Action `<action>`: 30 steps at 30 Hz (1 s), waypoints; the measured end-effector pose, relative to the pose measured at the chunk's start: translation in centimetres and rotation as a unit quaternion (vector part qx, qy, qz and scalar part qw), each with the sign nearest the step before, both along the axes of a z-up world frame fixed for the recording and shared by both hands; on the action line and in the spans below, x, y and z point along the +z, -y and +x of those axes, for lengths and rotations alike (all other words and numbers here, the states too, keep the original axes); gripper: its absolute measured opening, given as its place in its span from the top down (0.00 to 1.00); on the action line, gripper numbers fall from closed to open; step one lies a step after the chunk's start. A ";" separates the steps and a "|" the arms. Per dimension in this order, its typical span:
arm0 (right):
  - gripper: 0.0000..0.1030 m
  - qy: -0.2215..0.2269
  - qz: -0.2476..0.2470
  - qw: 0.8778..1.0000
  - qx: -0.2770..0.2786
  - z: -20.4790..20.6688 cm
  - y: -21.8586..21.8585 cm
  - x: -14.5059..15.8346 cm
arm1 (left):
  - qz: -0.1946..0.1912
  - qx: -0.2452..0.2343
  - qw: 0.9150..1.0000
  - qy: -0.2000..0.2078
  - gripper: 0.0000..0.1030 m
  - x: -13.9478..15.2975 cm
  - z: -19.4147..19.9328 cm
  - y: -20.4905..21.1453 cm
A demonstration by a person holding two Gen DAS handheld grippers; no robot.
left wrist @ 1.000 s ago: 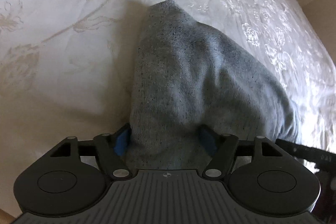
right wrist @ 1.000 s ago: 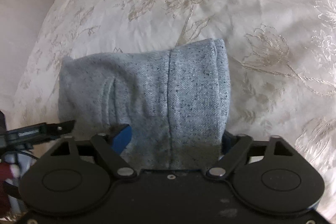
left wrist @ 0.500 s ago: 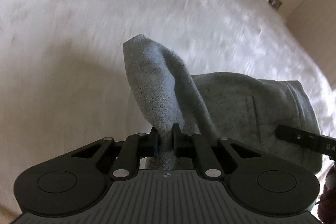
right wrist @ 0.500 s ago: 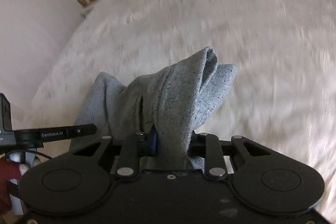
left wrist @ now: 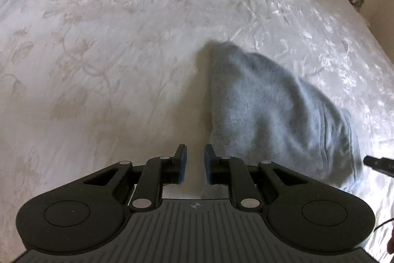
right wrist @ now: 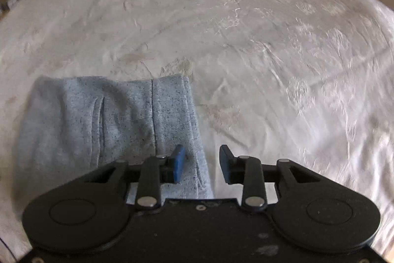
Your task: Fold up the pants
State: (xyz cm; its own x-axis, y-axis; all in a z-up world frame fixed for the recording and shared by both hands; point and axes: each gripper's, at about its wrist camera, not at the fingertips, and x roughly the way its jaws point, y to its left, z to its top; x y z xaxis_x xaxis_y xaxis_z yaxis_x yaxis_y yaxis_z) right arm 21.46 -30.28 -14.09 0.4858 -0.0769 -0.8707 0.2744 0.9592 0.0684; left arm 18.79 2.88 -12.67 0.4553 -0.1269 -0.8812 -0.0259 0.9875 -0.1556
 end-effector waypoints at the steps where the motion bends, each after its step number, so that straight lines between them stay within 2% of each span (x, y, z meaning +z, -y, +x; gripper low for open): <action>1: 0.67 0.005 -0.004 1.000 0.006 -0.6 -0.5 0.3 | 0.003 -0.004 1.000 -0.004 0.85 0.0 -0.4 -0.2; 9: 0.66 0.045 -0.005 0.998 0.042 -6.6 -5.1 3.0 | -0.008 -0.012 1.000 -0.012 0.84 1.9 -2.3 0.3; 12: 0.63 0.060 -0.007 0.997 0.057 -8.2 -7.2 4.4 | -0.011 -0.013 1.000 -0.005 0.84 2.9 -2.9 0.8; 17: 0.60 0.079 0.000 0.993 0.087 -10.3 -9.4 6.3 | 0.016 -0.014 0.999 0.025 0.84 5.2 -4.9 2.0; 24: 0.57 0.100 -0.003 0.988 0.121 -12.6 -9.5 9.0 | 0.072 0.019 0.996 0.057 0.84 8.3 -7.7 3.9; 30: 0.54 0.116 0.005 0.987 0.113 -14.4 -8.5 10.6 | 0.062 0.039 0.994 0.076 0.84 10.4 -9.6 4.7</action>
